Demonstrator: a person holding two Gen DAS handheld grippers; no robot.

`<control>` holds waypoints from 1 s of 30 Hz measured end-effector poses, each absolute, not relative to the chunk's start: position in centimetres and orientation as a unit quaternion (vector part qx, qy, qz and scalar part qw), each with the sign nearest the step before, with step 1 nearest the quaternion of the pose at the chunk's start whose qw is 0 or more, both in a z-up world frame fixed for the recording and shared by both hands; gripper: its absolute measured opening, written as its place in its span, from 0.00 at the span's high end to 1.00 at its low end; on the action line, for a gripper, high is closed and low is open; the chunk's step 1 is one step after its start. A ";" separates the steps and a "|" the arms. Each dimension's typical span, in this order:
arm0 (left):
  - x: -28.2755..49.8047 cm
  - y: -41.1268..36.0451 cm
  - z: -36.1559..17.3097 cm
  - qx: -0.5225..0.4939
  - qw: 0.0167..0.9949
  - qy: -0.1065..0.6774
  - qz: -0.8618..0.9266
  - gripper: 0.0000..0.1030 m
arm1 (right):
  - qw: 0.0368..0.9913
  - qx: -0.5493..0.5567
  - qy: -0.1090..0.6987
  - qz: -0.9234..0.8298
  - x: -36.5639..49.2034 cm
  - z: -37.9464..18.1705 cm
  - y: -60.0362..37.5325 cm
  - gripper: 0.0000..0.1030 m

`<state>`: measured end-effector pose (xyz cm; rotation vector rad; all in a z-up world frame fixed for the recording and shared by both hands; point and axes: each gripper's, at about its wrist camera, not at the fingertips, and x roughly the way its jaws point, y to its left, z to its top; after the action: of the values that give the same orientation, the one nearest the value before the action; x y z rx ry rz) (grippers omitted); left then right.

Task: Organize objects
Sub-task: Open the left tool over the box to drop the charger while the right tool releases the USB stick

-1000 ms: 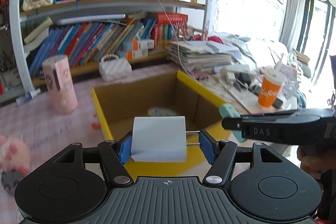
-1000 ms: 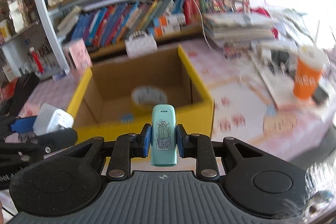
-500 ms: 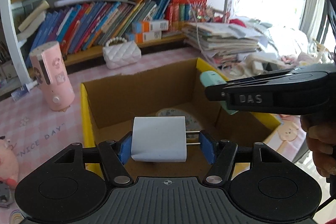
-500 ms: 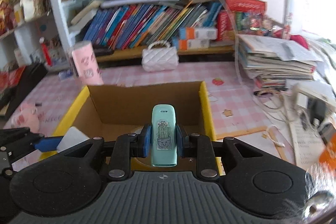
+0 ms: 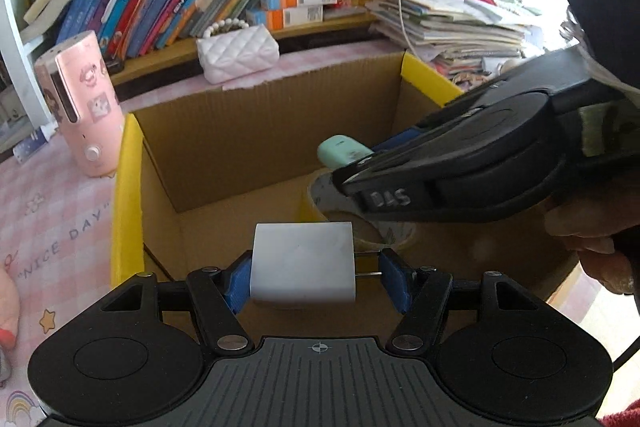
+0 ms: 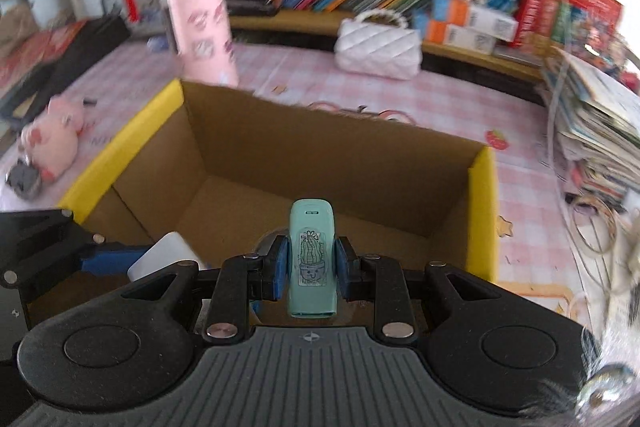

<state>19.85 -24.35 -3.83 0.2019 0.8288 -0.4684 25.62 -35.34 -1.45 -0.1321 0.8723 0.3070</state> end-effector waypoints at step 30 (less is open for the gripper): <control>20.3 -24.6 -4.0 0.076 0.875 0.434 -0.202 0.37 | 0.840 -0.077 0.506 0.181 27.9 -3.8 -34.3 0.77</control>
<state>20.31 -24.63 -3.98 0.1593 0.9056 -0.4209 27.88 -34.29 -3.80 -0.1625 1.0697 0.3821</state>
